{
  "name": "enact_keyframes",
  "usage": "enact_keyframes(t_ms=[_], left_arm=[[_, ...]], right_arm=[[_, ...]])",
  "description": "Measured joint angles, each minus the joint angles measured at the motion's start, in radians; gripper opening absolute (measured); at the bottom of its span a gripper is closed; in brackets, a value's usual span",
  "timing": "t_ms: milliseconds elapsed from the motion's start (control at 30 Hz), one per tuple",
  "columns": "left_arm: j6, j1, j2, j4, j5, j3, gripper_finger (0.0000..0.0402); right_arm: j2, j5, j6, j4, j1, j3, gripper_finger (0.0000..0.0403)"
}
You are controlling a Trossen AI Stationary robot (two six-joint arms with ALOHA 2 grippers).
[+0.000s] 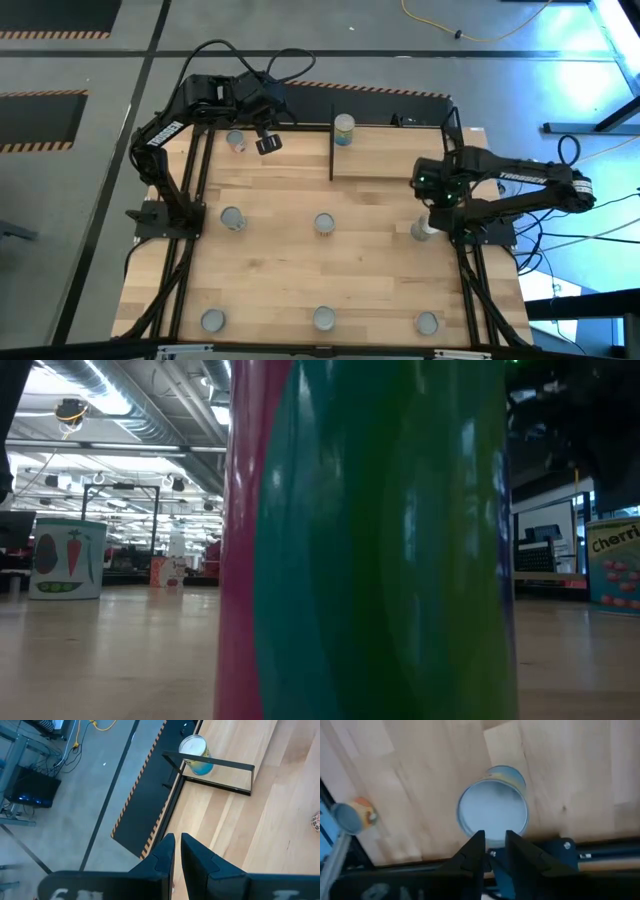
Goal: Pick and place cans onto a shelf
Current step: Put the canned cherries on the shelf
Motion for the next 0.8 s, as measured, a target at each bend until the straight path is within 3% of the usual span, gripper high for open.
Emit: enact_keyframes(t_ms=[200,800], left_arm=[[0.0,0.0,0.0,0.0,0.0,0.0,0.0025],[0.0,0.0,0.0,0.0,0.014,0.0,0.0025]], right_arm=[[0.0,0.036,-0.05,0.093,0.0,-0.106,0.0078],[-0.001,0.092,-0.029,0.102,0.0,-0.124,0.0078]])
